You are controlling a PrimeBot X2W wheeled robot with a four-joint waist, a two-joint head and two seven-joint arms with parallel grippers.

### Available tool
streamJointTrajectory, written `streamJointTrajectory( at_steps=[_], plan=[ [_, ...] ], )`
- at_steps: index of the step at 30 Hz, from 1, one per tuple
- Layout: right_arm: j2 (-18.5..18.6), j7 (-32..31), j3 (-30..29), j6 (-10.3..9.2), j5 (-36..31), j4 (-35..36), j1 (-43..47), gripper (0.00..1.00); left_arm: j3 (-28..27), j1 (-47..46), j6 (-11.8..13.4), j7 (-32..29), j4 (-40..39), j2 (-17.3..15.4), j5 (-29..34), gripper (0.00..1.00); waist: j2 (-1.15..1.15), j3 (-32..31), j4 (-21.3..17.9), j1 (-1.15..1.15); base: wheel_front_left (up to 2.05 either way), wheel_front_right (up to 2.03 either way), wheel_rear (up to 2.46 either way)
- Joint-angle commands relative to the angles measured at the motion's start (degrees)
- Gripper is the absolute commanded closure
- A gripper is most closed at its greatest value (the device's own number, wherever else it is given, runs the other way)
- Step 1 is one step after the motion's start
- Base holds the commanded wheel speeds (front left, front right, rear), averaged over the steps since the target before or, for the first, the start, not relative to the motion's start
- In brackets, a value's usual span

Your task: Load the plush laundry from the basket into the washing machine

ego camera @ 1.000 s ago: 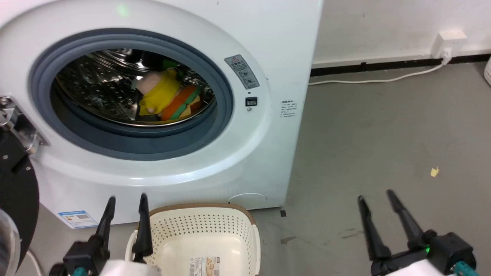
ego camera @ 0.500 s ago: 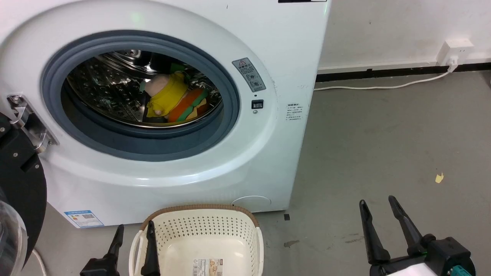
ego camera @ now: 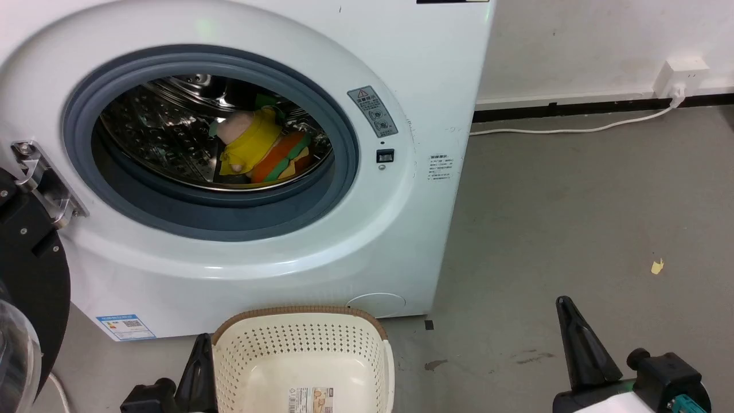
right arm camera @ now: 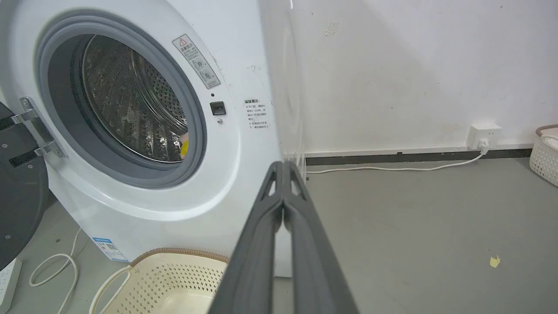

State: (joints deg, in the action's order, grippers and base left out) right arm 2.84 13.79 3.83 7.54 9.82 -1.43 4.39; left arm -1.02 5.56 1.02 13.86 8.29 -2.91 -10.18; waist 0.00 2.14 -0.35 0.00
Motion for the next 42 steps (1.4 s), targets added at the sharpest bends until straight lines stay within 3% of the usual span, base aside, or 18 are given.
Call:
streamJointTrajectory(
  at_steps=[1, 42],
  plan=[
    [0.0, -0.3, -0.2, 0.0, -0.5, 0.1, -0.3, 1.0, 0.0, -0.4, 0.0, -0.3, -0.4, 0.0, 0.4, 1.0, 0.0, 0.0, 0.0, 0.0, 0.0, 0.0, 0.0],
    [0.0, -5.2, -1.5, -0.02, -3.9, 0.6, -1.8, 1.0, 0.3, -2.3, -0.4, -5.3, -3.3, 0.0, 4.0, 1.0, 0.0, -0.8, 0.1, 0.0, 0.0, 0.0, 0.0]
  ],
)
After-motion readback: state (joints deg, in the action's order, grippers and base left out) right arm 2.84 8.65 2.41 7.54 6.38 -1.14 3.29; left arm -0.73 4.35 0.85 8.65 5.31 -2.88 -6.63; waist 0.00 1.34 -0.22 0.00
